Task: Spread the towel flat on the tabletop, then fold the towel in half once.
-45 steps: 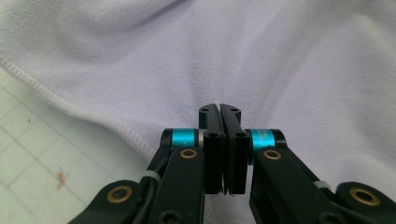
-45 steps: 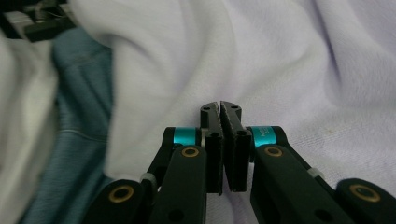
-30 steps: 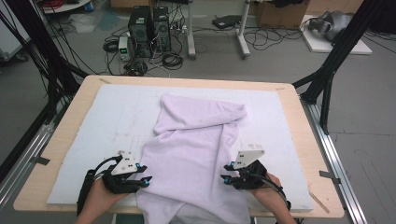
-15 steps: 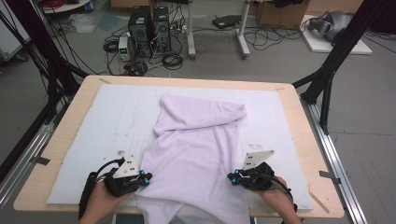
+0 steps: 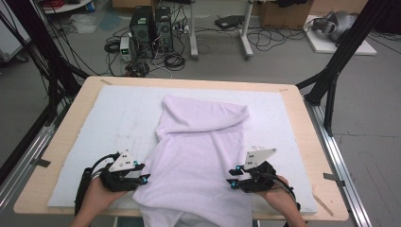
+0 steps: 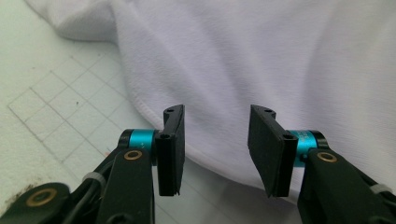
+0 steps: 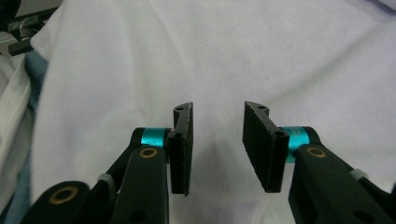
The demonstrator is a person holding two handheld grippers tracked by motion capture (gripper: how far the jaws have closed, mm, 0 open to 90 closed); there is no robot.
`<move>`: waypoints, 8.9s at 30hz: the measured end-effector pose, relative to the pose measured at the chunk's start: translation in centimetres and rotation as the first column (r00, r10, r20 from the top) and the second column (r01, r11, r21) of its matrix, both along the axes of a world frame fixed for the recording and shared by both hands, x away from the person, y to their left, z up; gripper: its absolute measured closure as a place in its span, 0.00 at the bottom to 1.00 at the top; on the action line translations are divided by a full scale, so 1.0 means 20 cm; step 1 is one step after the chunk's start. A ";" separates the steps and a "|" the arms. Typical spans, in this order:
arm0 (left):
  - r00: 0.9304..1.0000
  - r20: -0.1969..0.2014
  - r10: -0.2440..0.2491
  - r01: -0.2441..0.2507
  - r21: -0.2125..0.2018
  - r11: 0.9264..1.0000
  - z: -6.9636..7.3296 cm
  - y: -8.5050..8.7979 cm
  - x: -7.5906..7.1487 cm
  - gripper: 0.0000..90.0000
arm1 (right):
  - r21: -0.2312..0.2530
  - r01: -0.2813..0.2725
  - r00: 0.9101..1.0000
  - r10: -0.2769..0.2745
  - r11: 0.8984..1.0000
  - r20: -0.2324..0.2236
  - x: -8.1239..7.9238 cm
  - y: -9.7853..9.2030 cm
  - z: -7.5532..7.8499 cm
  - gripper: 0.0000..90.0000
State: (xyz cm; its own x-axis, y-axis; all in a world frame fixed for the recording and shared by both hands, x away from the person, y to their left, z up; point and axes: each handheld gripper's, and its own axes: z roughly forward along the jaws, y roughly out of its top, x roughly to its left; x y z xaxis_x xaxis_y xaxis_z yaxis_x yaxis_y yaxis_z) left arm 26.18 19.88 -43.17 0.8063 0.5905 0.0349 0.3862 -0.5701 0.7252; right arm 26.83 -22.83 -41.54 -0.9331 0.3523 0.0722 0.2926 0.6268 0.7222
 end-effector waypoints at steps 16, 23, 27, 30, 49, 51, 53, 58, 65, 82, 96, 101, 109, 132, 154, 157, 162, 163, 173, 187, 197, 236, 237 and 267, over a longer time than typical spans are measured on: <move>1.000 0.019 0.008 -0.009 0.022 1.000 0.00 0.07 -0.07 0.99 | -0.046 -0.017 0.999 0.015 0.999 -0.037 0.03 0.11 -0.09 0.97; 1.000 0.006 -0.026 0.026 0.020 0.999 0.04 0.12 -0.22 0.99 | 0.005 -0.119 0.991 0.119 0.993 -0.060 -0.08 0.10 -0.02 0.97; 0.998 0.000 -0.061 0.061 0.001 0.998 0.07 0.11 -0.24 0.97 | 0.015 -0.098 0.995 0.098 0.995 -0.027 -0.10 0.06 0.01 0.80; 0.997 0.019 -0.074 0.075 -0.013 0.997 0.09 0.05 -0.20 0.70 | -0.004 -0.064 0.998 0.064 0.998 0.007 -0.06 0.06 0.00 0.74; 0.997 0.008 -0.079 0.079 -0.002 0.997 -0.02 0.01 -0.19 0.97 | -0.031 -0.179 0.983 0.178 0.983 -0.036 -0.08 0.14 -0.06 0.97; 0.996 0.006 -0.084 0.085 -0.011 0.996 0.00 0.03 -0.24 0.97 | -0.030 -0.190 0.981 0.189 0.981 -0.030 -0.11 0.14 -0.05 0.96; 0.995 0.003 -0.096 0.096 -0.012 0.995 0.00 0.03 -0.27 0.96 | -0.010 -0.184 0.983 0.184 0.983 -0.017 -0.12 0.11 -0.03 0.87; 0.997 -0.009 -0.081 0.081 -0.001 0.997 -0.01 0.02 -0.23 0.73 | -0.024 -0.157 0.988 0.157 0.987 -0.011 -0.16 0.04 -0.05 0.76; 0.996 0.000 -0.088 0.088 -0.012 0.996 -0.04 0.00 -0.22 0.96 | -0.025 -0.161 0.986 0.160 0.987 -0.038 -0.15 0.04 -0.13 0.97; 0.999 -0.001 -0.044 0.044 -0.045 0.998 -0.01 0.01 -0.14 0.67 | -0.002 -0.094 0.995 0.094 0.996 -0.043 -0.12 -0.10 -0.06 0.82; 1.000 -0.005 -0.021 0.020 -0.080 0.997 0.00 0.01 -0.09 0.56 | 0.017 -0.086 0.994 0.087 0.996 -0.072 -0.11 -0.16 -0.08 0.86; 1.000 0.004 -0.006 0.006 -0.105 0.994 0.06 0.01 -0.04 0.51 | 0.063 0.001 0.999 0.002 0.998 -0.049 -0.02 -0.15 -0.03 0.71; 0.999 0.007 0.040 -0.038 -0.168 0.985 0.12 0.03 0.08 0.43 | 0.113 0.077 0.997 -0.076 0.991 -0.016 0.14 -0.12 0.05 0.56; 0.998 0.041 0.042 -0.033 -0.201 0.979 0.21 -0.01 0.24 0.38 | 0.119 0.114 0.993 -0.114 0.986 -0.008 0.37 -0.10 0.14 0.37; 0.988 0.058 0.140 -0.125 -0.204 0.971 0.30 -0.03 0.55 0.40 | 0.059 0.215 0.976 -0.216 0.975 0.018 0.63 -0.17 0.20 0.38; 0.983 0.066 0.173 -0.158 -0.186 0.970 0.25 -0.03 0.62 0.45 | 0.052 0.237 0.971 -0.238 0.970 0.010 0.69 -0.17 0.15 0.39; 0.978 0.028 0.205 -0.202 -0.101 0.974 0.12 -0.03 0.73 0.49 | 0.024 0.284 0.959 -0.284 0.959 -0.002 0.77 -0.17 0.07 0.43; 0.977 0.027 0.213 -0.209 -0.096 0.973 0.10 -0.03 0.74 0.51 | 0.020 0.293 0.956 -0.293 0.956 -0.004 0.78 -0.17 0.05 0.44; 0.960 -0.044 0.276 -0.278 -0.064 0.958 -0.06 -0.07 0.84 0.69 | -0.080 0.401 0.915 -0.404 0.912 -0.013 0.86 -0.17 -0.09 0.52; 0.961 -0.013 0.275 -0.274 -0.126 0.953 0.05 -0.03 0.79 0.96 | 0.013 0.400 0.916 -0.399 0.917 -0.037 0.83 -0.17 -0.07 0.96; 0.975 0.057 0.216 -0.203 -0.178 0.963 0.25 0.06 0.63 0.96 | 0.106 0.335 0.942 -0.336 0.936 -0.008 0.70 -0.21 0.17 0.96; 0.980 -0.124 0.157 -0.166 -0.066 0.984 -0.03 0.01 0.50 0.63 | -0.059 0.314 0.946 -0.318 0.948 -0.070 0.47 -0.16 -0.09 0.57; 0.980 -0.128 0.150 -0.161 -0.079 0.984 -0.03 0.01 0.50 0.66 | -0.063 0.311 0.945 -0.315 0.948 -0.087 0.48 -0.16 -0.11 0.61; 0.986 0.154 0.061 -0.030 -0.194 0.981 0.24 0.13 -0.14 0.92 | 0.126 0.109 0.987 -0.123 0.986 0.107 -0.10 -0.18 0.22 0.91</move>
State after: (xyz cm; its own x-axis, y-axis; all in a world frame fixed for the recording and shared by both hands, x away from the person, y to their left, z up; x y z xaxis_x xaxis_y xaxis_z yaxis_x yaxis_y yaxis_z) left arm 23.37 22.45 -38.43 0.7716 0.6346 0.0437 0.2798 -0.4004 0.8726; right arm 24.84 -26.51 -37.05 -0.8907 0.4542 0.0155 0.2697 0.5009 0.8224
